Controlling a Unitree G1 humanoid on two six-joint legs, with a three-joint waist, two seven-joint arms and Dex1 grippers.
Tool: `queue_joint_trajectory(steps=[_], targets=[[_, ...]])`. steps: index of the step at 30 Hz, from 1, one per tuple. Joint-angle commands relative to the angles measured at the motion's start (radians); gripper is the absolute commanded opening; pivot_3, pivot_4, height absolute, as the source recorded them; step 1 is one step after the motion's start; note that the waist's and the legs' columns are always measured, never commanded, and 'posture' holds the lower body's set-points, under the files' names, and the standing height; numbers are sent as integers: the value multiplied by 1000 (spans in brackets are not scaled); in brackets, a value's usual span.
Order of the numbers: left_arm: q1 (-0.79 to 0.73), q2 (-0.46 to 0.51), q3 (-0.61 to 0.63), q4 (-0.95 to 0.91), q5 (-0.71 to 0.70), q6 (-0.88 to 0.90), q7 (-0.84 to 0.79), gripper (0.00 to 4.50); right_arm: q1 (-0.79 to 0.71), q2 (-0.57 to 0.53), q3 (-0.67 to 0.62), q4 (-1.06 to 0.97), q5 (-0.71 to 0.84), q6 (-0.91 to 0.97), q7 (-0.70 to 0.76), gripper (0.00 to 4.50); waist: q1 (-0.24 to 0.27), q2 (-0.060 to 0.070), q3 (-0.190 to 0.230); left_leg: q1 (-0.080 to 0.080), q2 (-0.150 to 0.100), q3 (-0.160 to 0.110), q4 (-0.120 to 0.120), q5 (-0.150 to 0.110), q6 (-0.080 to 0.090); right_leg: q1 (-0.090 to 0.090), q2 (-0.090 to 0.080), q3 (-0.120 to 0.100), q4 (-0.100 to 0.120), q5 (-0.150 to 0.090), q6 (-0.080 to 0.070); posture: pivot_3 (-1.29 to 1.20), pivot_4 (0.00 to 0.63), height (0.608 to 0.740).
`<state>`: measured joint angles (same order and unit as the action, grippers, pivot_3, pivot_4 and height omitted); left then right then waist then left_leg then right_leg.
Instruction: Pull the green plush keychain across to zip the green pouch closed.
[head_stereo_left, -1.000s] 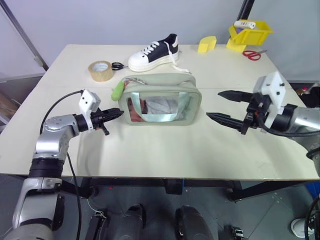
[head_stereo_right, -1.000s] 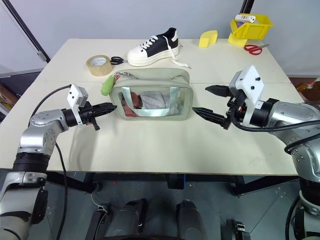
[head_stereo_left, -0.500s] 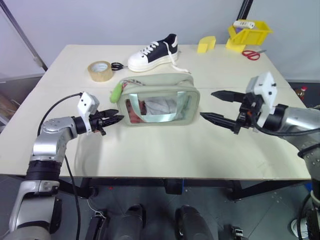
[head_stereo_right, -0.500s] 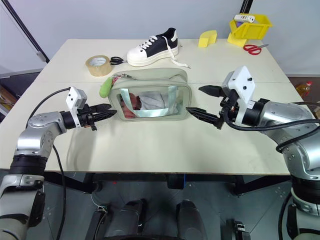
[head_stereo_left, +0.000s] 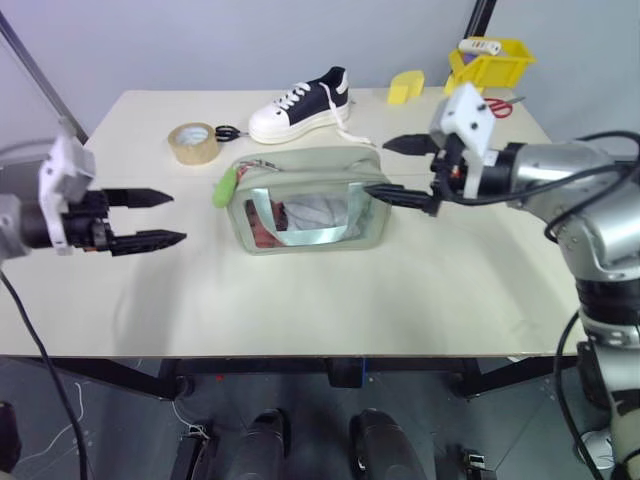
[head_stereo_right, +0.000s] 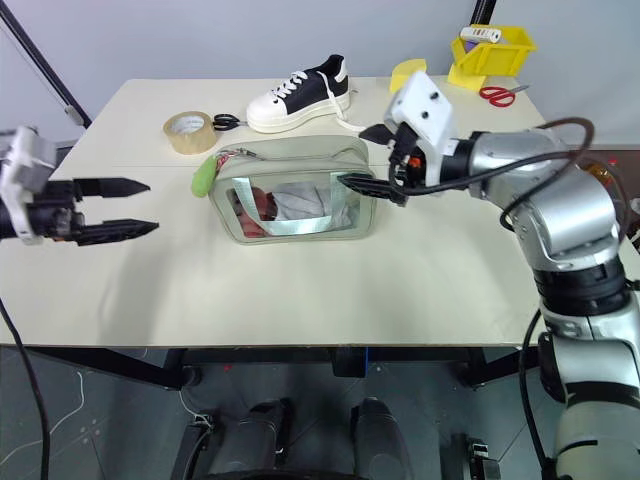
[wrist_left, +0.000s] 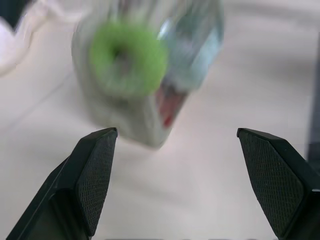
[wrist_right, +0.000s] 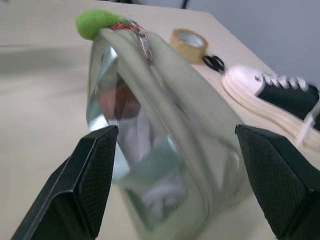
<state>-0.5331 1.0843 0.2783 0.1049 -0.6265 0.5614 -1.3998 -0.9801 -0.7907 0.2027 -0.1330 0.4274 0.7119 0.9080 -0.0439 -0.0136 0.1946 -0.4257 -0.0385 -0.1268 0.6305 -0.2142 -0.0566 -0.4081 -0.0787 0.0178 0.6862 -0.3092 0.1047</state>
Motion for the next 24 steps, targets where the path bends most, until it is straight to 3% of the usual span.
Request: queue_joint_trajectory(steps=[1,11,14,19,20,24], targets=[[-5,21,67,-57,-88,44,-40,4078,-118,37,95,47,-85,-10,69,3882,-2,0,0,0,0,0,0,0,0,0,0,0,0,0,0,0,150,695],[2,6,58,-37,-81,3,-52,4078,-429,309,336,548,-361,-125,165,3882,-22,0,0,0,0,0,0,1,-1,-3,2,1,4,0,0,0,150,695],[6,4,62,-35,-78,-2,-46,4142,-459,336,373,625,-416,-169,235,3100,-22,0,0,-1,0,0,0,1,-1,-3,2,1,3,0,0,0,150,695],[29,6,77,-44,-80,-8,-40,4142,-476,362,352,652,-456,-170,278,400,-26,0,0,-1,0,0,-1,1,-1,-4,2,1,4,0,0,0,150,695],[34,5,80,-45,-79,-11,-36,4142,-482,360,341,632,-449,-145,295,30,-26,0,0,-1,0,0,-1,1,-1,-5,2,1,5,0,0,0,150,695],[44,3,83,-47,-81,-19,-28,4142,-498,344,303,516,-425,-14,336,30,-25,0,0,-1,0,0,-1,1,-1,-6,3,1,6,0,0,0,150,695]])
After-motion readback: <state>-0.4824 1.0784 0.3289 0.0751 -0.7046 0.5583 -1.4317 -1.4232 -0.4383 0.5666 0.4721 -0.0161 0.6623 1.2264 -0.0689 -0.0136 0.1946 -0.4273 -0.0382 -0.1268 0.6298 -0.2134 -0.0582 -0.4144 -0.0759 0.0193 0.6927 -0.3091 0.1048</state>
